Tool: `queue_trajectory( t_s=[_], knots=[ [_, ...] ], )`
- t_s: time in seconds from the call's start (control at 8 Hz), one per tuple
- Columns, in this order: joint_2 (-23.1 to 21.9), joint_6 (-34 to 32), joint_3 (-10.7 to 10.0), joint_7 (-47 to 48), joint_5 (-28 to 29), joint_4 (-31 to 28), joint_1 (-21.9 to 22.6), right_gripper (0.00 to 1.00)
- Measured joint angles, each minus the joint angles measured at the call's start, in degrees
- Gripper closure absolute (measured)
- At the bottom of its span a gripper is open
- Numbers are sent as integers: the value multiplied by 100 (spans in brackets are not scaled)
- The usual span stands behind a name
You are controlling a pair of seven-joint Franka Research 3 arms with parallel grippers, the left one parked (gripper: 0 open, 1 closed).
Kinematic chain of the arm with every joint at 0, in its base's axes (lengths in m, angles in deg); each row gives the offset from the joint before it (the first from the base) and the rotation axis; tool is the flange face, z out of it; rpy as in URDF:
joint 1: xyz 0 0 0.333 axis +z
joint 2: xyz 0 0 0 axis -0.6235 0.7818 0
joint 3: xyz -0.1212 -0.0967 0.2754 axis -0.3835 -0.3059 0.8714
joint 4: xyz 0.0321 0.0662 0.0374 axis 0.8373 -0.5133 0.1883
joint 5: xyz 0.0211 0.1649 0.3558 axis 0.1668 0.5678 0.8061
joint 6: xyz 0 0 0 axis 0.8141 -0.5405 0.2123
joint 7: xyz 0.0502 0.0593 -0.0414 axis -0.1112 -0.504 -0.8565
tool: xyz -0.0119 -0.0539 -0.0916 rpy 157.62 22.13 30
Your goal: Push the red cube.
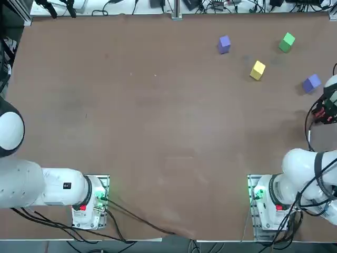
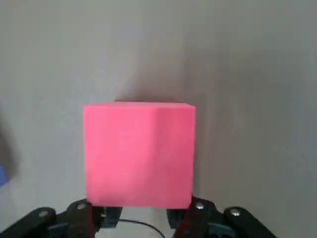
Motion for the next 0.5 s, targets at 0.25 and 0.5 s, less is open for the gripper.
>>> queue_trajectory(
  t_s=[0.25, 0.5],
  knots=[
    [-34, -92, 9, -249, -26, 18, 2, 17],
    [-358, -974, 56, -634, -50, 97, 14, 0]
  ],
)
